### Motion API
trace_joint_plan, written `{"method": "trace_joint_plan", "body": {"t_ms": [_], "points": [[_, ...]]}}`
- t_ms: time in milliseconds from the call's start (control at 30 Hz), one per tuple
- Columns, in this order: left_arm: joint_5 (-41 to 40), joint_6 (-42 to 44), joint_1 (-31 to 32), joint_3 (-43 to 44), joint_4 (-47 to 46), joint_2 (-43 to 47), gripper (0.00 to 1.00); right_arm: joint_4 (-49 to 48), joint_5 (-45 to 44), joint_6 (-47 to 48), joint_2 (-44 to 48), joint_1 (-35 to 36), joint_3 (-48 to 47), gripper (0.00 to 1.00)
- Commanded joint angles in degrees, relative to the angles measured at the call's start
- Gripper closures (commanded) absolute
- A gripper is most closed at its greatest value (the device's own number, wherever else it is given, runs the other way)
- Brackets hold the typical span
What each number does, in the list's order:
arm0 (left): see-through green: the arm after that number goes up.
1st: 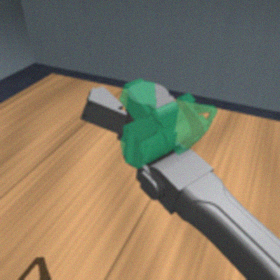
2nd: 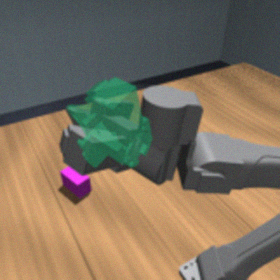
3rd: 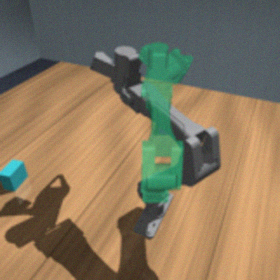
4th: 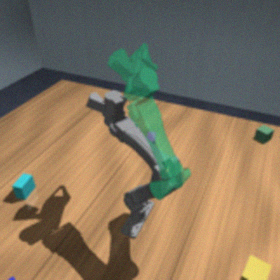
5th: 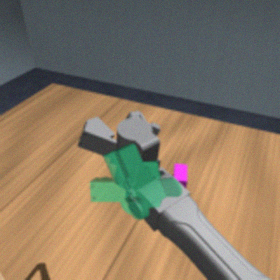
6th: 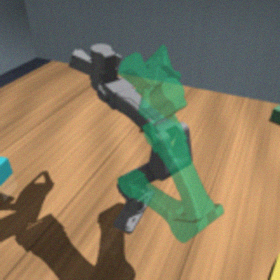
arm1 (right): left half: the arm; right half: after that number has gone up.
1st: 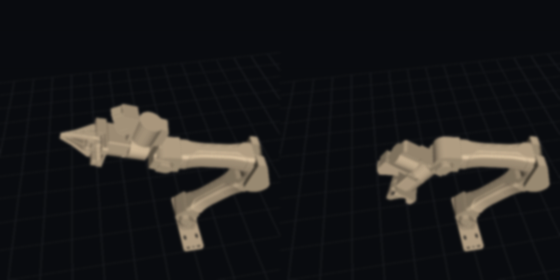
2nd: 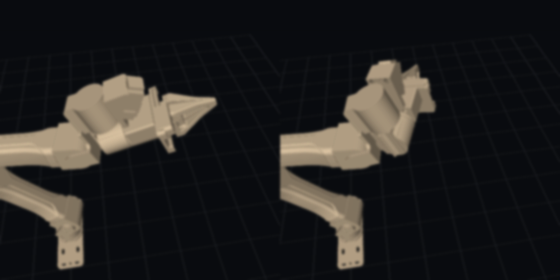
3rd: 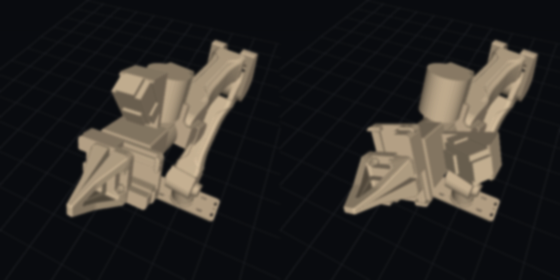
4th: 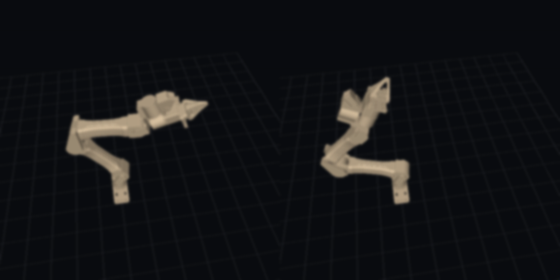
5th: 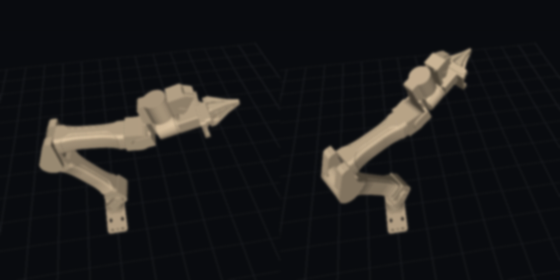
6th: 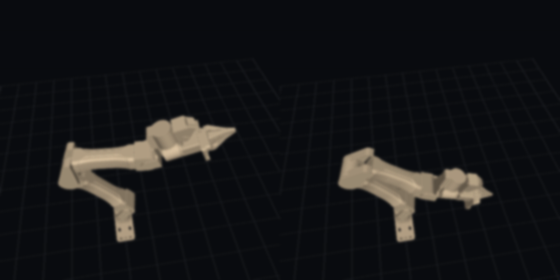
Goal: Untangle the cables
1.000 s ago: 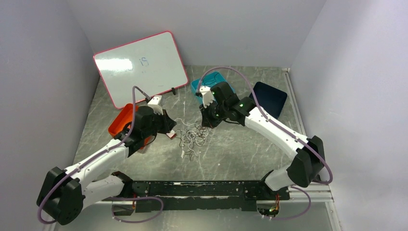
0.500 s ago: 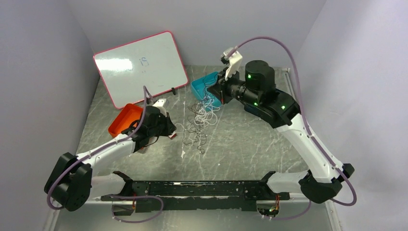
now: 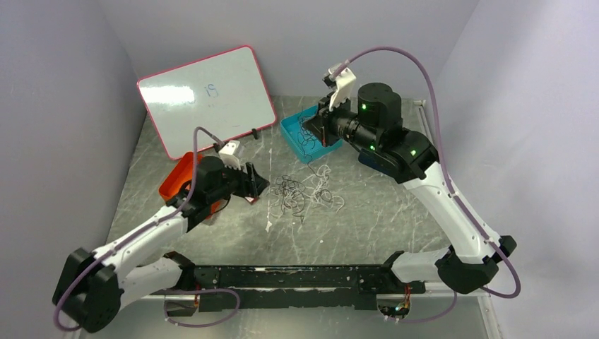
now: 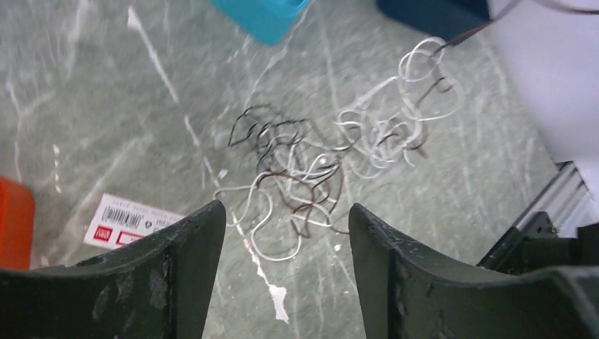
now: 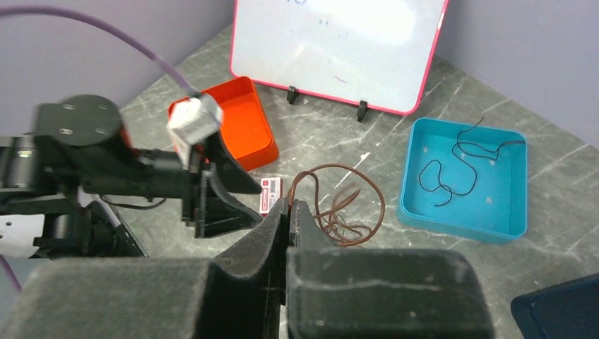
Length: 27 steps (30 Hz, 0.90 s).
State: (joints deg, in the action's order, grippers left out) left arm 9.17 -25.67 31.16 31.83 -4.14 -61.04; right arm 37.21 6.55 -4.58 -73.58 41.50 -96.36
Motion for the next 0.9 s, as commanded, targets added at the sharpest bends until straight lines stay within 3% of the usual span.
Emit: {"method": "trace_joint_plan", "body": {"t_ms": [0, 267, 567, 867], "points": [[4.01, 3.90, -0.43, 2.03, -2.39, 6.52, 0.29, -1.91, -0.97, -1.13, -0.19, 0.18, 0.92, 1.00], [8.99, 6.76, -0.44, 5.44, -8.57, 12.49, 0.17, -6.14, 1.74, -3.79, -0.93, 0.21, 2.14, 1.00], [19.20, 5.19, -0.44, 12.60, -20.90, 4.85, 0.14, -11.16, 5.53, -7.33, -3.20, 0.24, -0.30, 1.00], [23.83, 0.71, -0.20, 16.10, -28.70, -3.10, 0.13, -14.11, 10.95, -10.05, -5.15, 0.21, -2.04, 1.00]]}}
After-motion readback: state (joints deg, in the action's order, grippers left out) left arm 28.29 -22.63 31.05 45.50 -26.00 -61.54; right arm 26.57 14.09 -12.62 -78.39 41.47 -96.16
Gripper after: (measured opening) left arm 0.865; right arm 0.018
